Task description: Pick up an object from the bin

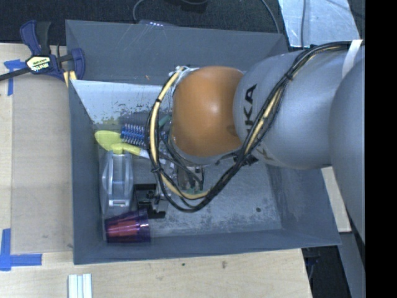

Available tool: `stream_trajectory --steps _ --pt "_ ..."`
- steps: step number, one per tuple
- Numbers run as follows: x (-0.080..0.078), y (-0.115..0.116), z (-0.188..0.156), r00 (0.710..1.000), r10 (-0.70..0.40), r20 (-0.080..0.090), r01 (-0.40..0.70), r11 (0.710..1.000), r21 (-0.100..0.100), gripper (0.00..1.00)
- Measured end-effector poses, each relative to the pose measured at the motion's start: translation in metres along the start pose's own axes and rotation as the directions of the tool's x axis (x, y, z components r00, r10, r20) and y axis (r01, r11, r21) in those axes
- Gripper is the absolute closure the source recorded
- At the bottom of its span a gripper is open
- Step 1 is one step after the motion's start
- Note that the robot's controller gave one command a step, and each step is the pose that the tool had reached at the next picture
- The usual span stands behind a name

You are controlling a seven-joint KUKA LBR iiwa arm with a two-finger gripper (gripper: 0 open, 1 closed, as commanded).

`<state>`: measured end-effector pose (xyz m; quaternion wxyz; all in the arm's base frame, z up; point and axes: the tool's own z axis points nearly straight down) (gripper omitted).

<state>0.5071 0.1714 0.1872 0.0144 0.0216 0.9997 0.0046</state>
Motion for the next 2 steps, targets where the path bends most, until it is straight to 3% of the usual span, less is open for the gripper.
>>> stream_trajectory --steps 1,2 --pt "-0.01 -0.005 0.053 0.993 -0.113 -0.014 0.113 0.994 0.003 0.0" --pt "-0.019 -0.014 0.077 0.935 -0.354 -0.005 0.354 0.935 0.001 0.0"
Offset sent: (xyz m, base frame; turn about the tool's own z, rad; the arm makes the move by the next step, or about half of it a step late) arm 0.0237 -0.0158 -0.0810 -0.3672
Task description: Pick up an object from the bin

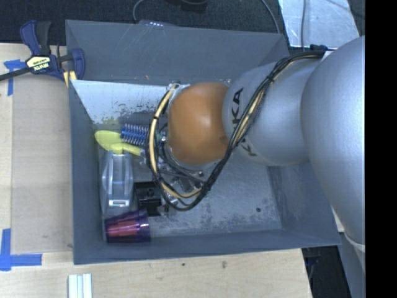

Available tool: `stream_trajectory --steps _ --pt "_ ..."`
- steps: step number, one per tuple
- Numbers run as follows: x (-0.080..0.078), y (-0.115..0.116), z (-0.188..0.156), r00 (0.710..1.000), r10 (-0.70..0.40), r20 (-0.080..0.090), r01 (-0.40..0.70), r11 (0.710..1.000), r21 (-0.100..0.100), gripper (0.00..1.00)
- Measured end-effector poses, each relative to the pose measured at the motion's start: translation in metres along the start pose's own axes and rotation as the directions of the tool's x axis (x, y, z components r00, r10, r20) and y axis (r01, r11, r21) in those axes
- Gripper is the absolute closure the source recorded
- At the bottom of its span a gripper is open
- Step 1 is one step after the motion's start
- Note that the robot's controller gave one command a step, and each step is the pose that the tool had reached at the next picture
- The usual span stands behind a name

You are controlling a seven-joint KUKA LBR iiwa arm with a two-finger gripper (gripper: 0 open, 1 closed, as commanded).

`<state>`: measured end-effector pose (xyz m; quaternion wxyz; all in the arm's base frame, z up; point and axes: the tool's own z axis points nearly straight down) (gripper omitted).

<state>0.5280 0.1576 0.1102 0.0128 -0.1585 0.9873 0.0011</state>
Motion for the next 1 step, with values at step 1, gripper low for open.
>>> stream_trajectory --steps 1 --pt "0.0068 -0.0035 0.0307 0.999 -0.045 -0.004 0.045 0.999 -0.002 1.0"
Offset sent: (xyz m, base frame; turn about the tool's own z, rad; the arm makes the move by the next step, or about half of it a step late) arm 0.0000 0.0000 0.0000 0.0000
